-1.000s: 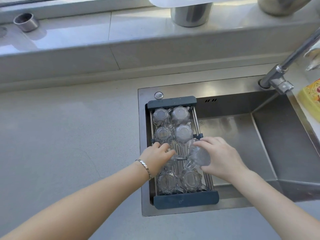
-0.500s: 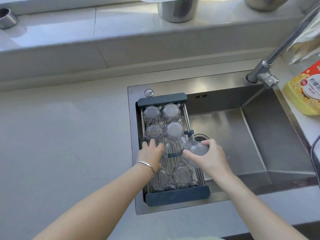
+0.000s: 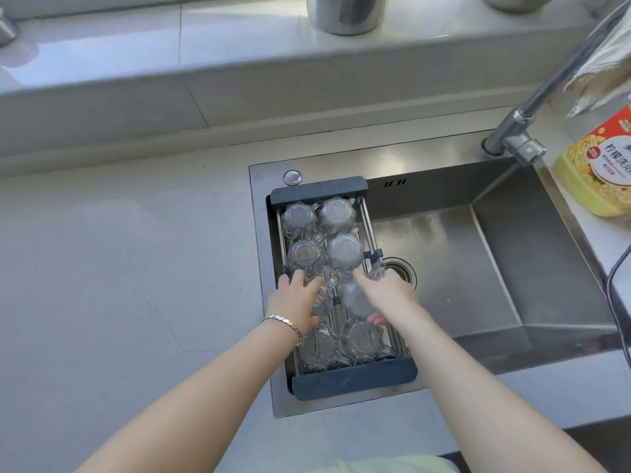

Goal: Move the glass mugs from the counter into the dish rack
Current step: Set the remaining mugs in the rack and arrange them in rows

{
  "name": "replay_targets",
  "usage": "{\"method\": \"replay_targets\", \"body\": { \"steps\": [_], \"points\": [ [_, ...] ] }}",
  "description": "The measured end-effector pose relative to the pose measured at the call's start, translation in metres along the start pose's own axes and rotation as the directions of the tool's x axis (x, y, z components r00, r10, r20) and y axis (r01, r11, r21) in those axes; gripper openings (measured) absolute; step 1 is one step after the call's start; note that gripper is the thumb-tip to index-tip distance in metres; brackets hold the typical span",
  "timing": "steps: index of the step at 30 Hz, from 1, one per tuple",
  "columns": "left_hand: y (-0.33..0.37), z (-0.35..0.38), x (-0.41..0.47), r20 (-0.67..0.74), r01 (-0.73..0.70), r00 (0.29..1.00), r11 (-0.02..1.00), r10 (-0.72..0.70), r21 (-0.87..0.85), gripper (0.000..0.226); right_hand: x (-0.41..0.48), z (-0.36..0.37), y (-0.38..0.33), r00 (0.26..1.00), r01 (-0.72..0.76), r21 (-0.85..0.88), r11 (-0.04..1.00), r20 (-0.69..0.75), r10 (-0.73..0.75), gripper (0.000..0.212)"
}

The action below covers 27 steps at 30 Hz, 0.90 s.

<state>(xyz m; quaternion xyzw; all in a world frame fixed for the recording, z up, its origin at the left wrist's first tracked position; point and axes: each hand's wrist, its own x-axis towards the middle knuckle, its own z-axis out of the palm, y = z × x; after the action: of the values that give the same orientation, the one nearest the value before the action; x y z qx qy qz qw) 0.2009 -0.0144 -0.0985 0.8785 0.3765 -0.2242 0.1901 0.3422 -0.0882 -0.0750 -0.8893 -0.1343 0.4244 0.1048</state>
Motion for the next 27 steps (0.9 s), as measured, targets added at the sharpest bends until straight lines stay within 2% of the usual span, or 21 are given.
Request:
{"method": "replay_targets", "body": {
  "steps": [6,12,17,22,25,27],
  "points": [
    [-0.004,0.004,-0.004,-0.013,-0.011,1.000,0.999,0.011,-0.036,0.076,0.009,0.009,-0.014,0.998,-0.004,-0.032,0.999,0.068,0.006,0.063],
    [-0.010,0.005,-0.007,-0.015,-0.030,0.999,0.992,0.029,-0.125,0.072,0.009,0.020,0.013,0.979,0.198,-0.130,0.971,0.080,-0.189,0.067],
    [-0.005,0.007,-0.009,-0.070,-0.028,0.997,0.994,0.021,-0.105,0.067,0.006,0.023,0.025,0.943,0.331,-0.094,0.939,0.012,-0.332,0.071],
    [-0.004,0.004,-0.007,-0.086,-0.001,0.996,0.998,-0.004,-0.061,0.067,0.007,0.014,0.035,0.920,0.377,-0.047,0.925,0.130,-0.369,0.085],
    [-0.007,0.001,-0.015,-0.113,-0.034,0.993,0.997,0.026,-0.068,0.071,-0.003,0.001,0.046,0.904,0.361,0.166,0.918,0.177,-0.388,0.074],
    [-0.010,0.003,-0.025,-0.212,-0.192,0.961,0.980,0.176,-0.058,0.068,-0.011,-0.004,0.058,0.906,0.405,0.145,0.903,0.067,-0.418,0.055]
  ]
}}
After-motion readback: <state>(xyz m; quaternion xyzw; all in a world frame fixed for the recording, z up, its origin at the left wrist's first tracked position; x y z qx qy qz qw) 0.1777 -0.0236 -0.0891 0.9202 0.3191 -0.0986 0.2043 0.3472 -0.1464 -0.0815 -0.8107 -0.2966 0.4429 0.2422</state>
